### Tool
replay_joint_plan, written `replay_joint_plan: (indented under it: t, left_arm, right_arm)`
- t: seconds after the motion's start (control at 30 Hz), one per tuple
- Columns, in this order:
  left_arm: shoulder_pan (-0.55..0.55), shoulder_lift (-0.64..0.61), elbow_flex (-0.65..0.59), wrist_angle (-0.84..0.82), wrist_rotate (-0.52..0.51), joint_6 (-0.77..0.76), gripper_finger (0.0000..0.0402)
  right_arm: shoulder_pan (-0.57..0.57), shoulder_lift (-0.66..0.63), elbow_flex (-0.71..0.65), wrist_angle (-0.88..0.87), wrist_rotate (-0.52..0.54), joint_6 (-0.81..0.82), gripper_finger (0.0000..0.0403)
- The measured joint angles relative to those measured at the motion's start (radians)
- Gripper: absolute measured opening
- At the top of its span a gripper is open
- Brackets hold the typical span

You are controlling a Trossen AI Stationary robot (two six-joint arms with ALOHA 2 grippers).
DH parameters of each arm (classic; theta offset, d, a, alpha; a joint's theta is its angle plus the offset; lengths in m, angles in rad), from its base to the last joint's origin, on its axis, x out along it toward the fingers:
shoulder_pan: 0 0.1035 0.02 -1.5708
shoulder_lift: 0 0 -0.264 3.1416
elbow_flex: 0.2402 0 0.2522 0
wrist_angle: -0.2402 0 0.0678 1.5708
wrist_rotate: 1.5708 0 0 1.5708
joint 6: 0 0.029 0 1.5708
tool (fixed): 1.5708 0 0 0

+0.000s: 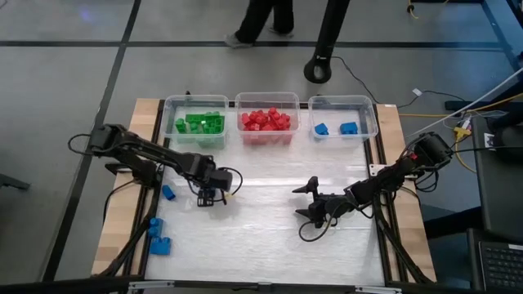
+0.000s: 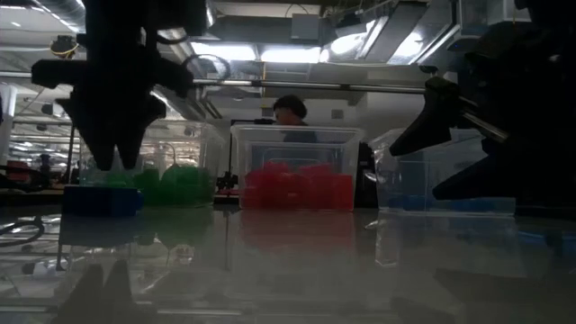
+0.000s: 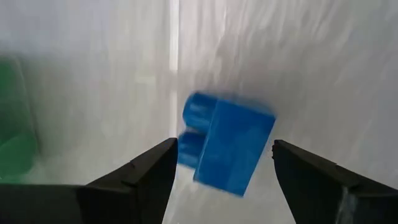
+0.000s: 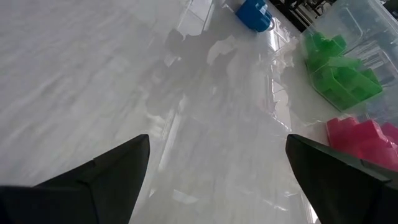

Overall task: Sort blocks
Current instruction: Put the blue game piece into the right transparent bin

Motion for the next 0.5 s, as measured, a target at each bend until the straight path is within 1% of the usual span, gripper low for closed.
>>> replay_joint_plan:
  t: [0.17,0.4,0.5]
  left_arm:
    - [0.016,-0.091,-0.078,0.108,0.003,-0.002,0.0251]
    - [0.03,-0.101,-0.18,0.213,0.012,0.027,0.0251]
    - [0.035,-0.104,-0.203,0.244,0.014,0.028,0.0251]
  right_arm:
    - [0.0,0.0,0.0,0.002,0.001,0.0,0.0376]
    - [0.0,0.0,0.0,0.004,0.001,0.0,0.0376]
    - [0.0,0.0,0.0,0.003,0.001,0.0,0.0376]
